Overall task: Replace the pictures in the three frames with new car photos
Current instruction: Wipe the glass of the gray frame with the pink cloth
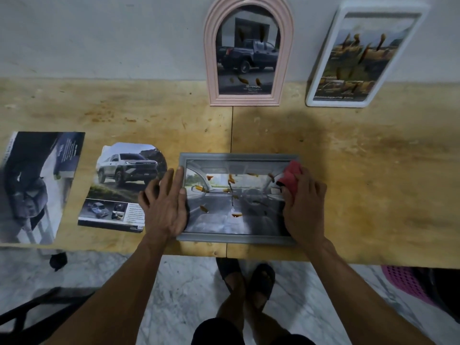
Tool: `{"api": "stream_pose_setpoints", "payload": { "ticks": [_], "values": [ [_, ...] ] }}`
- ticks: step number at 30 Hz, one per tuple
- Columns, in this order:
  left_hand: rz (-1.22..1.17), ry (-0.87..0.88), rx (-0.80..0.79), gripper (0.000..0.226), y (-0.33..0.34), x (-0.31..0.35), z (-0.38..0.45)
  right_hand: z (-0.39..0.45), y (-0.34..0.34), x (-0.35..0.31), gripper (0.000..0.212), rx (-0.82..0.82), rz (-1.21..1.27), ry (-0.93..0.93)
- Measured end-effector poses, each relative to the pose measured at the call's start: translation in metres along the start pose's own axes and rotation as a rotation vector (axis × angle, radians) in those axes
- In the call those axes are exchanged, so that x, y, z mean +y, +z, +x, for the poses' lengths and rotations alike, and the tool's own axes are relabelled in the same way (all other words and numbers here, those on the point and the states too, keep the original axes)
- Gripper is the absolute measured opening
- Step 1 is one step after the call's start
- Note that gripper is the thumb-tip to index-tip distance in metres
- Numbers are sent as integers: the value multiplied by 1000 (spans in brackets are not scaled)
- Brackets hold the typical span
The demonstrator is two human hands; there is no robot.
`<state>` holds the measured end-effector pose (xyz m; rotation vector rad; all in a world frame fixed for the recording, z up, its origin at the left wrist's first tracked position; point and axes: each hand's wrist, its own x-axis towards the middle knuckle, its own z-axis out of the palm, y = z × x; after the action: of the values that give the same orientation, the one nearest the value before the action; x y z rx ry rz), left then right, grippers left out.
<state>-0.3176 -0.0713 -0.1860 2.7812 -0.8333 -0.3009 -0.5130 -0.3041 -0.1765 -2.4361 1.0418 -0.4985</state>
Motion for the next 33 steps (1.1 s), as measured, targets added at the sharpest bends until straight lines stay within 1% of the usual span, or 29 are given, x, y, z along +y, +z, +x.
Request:
{"api": "stream_pose_setpoints", "payload": {
  "ticks": [2,5,6,13,19,22,27,31,33],
  "values": [
    [7,-3,11,56,1,-1,-1,4,2,-8,53,-61,-74,-26],
    [4,-10,8,56,3,0,0,9,12,-15,57,-215,-203,72],
    [3,-15,10,56,3,-1,-1,9,15,-19,58,-237,-215,101],
    [0,-27,-7,55,6,-4,1,4,44,-62,65,-255,-78,241],
    [-6,-26,-24,56,6,-6,1,2,57,-96,64,-258,-41,257],
    [-4,-34,-37,56,5,-7,0,1,55,-111,63,-318,-33,235],
    [-2,-43,-53,56,5,-5,3,3,61,-130,62,-400,-52,149],
    [-22,-44,-63,55,5,-7,3,1,73,-140,68,-489,-84,14],
    [-32,-44,-61,55,6,-8,3,-1,79,-142,61,-511,-73,-36]
  ]
}}
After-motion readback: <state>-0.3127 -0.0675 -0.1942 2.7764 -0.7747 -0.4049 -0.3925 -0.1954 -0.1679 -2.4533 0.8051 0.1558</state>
